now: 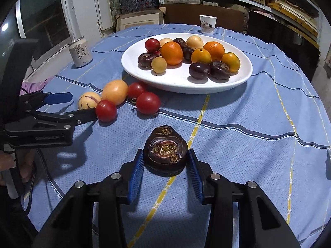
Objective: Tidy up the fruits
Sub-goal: 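Grasp a striped pale yellow fruit with the left tool while the right tool grasps a dark purple fruit, then carry both fruits onto the white plate and open both tools, then grasp a red tomato with the right tool while the left tool approaches a large pale orange fruit, then grasp the large pale orange fruit with the left tool while the right tool holds the tomato, then carry both fruits onto the white plate and open both tools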
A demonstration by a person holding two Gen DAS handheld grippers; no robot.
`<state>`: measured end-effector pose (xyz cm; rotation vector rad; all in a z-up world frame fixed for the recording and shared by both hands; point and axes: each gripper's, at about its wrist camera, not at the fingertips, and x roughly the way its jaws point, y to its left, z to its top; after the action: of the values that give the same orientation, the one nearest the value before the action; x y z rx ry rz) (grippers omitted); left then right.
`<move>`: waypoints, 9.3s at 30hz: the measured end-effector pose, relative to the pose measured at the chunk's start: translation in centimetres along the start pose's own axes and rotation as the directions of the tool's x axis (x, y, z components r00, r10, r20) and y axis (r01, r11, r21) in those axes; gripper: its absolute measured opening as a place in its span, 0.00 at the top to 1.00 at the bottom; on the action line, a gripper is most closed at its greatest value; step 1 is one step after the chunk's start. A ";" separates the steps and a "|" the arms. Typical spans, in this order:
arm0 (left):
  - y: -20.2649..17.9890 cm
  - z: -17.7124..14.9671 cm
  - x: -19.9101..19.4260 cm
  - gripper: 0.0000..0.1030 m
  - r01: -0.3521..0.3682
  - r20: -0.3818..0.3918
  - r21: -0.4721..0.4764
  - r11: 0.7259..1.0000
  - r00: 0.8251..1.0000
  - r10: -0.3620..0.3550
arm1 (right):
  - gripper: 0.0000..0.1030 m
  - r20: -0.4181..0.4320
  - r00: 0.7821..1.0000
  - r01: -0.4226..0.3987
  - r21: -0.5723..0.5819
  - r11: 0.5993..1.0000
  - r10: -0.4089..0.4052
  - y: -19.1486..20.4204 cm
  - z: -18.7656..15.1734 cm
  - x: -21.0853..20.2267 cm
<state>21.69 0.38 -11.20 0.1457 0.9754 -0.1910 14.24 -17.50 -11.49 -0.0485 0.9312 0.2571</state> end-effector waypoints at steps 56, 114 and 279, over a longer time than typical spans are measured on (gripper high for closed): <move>-1.4 4.1 -7.0 0.61 0.126 0.152 0.012 0.992 0.980 -0.126 | 0.58 0.147 0.989 -0.022 0.068 0.997 0.012 -3.3 1.9 -4.4; -0.1 2.6 -5.1 0.14 0.050 0.142 0.026 0.998 0.988 -0.053 | 0.44 0.090 0.995 -0.029 -0.110 0.994 0.039 0.6 4.3 -2.3; -1.9 0.7 -2.8 0.59 0.091 0.145 0.011 0.996 0.985 -0.092 | 0.69 0.030 0.998 -0.057 0.028 0.998 0.056 -0.5 -0.5 -1.2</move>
<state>20.31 -1.30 -8.59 0.0892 0.8371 -0.2842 13.28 -18.27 -10.91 0.0080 0.9079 0.2960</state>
